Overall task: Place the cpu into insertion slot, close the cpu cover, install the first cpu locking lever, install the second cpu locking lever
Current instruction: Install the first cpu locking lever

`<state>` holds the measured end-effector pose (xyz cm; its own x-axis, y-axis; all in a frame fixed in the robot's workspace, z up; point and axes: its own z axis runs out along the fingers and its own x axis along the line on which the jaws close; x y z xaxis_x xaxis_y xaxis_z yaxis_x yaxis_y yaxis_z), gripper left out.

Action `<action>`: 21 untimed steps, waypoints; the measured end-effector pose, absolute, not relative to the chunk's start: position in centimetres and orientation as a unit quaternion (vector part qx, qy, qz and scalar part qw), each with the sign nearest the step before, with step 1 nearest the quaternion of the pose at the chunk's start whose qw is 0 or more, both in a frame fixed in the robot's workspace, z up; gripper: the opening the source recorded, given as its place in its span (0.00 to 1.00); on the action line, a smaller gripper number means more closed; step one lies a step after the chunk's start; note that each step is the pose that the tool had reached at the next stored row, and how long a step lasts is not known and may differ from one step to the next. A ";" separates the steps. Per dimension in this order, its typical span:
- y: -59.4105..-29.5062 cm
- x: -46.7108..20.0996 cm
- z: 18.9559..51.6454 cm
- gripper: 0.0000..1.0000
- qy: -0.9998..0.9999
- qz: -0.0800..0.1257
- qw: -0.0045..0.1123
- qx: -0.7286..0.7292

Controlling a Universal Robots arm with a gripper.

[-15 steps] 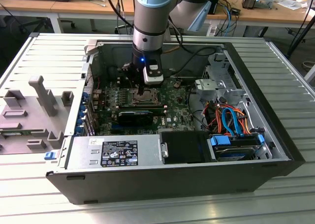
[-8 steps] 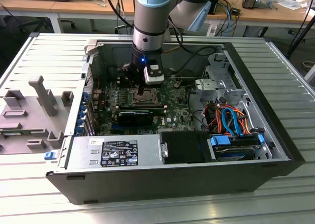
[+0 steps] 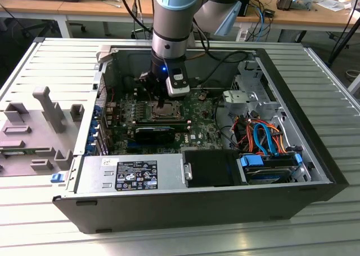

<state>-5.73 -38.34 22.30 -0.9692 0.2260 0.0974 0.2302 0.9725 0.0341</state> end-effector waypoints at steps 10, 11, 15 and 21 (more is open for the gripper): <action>-38.4 -5.7 22.3 0.11 -0.996 -0.025 0.048 -0.073; -38.3 -5.7 22.3 0.11 -0.996 -0.025 0.048 -0.071; -38.3 -5.7 22.3 0.11 -0.996 -0.027 0.048 -0.065; -38.3 -5.7 22.3 0.11 -0.997 -0.028 0.049 -0.054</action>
<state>-5.72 -38.35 22.29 -0.9894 0.1052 0.1000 0.1107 0.9926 0.0504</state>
